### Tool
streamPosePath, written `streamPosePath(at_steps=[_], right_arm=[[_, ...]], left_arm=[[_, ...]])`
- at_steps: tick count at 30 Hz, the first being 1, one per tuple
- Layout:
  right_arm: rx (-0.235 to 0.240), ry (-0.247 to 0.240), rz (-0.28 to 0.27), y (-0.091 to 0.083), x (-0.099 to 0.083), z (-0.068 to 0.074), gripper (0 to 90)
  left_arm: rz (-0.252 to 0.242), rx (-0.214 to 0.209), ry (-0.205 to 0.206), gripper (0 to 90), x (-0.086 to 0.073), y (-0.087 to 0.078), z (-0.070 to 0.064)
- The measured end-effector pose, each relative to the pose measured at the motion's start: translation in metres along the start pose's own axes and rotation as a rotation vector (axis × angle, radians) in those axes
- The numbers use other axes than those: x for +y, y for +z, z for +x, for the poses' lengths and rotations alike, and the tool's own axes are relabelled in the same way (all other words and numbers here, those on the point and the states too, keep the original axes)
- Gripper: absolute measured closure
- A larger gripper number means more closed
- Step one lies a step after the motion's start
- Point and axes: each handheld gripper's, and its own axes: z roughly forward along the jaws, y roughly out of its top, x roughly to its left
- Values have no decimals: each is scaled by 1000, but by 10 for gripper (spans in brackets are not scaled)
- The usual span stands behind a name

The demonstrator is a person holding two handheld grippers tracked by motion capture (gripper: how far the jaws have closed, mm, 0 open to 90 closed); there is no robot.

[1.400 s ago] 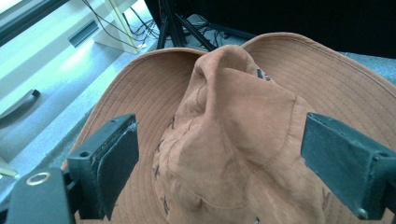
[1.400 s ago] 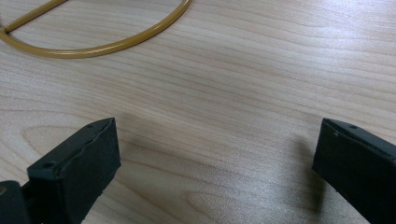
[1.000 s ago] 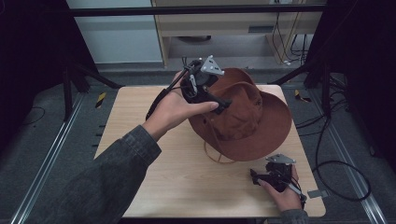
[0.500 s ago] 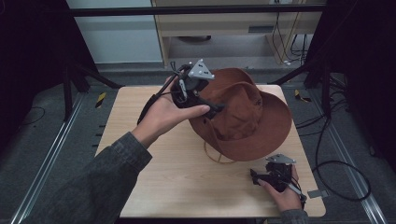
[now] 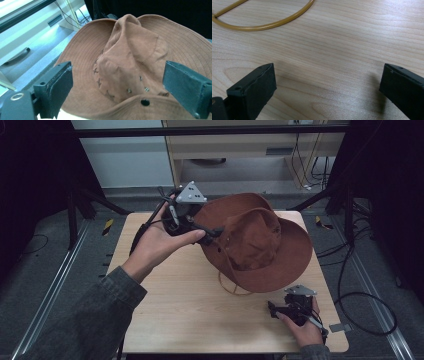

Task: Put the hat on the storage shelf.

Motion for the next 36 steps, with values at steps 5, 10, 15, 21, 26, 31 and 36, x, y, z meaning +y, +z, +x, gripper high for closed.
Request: streamPosePath(at_steps=[5,10,15,21,26,31,36], right_arm=[[0,0,1,0,0,0,7],[1,0,2,0,0,0,7],[3,0,2,0,0,0,7],[-3,-2,1,0,0,0,7],[-6,-2,2,0,0,0,6],[-5,-3,2,0,0,0,7],[-5,-3,2,0,0,0,7]], left_arm=[[-20,41,-30,64,-21,-9,11],[-42,72,-64,51,-45,-26,23],[-45,103,-110,39,-80,-40,38],[7,133,-187,48,-129,-40,58],[54,164,-229,57,-166,-25,69],[95,181,-263,62,-200,-8,78],[119,182,-306,63,-227,6,80]])
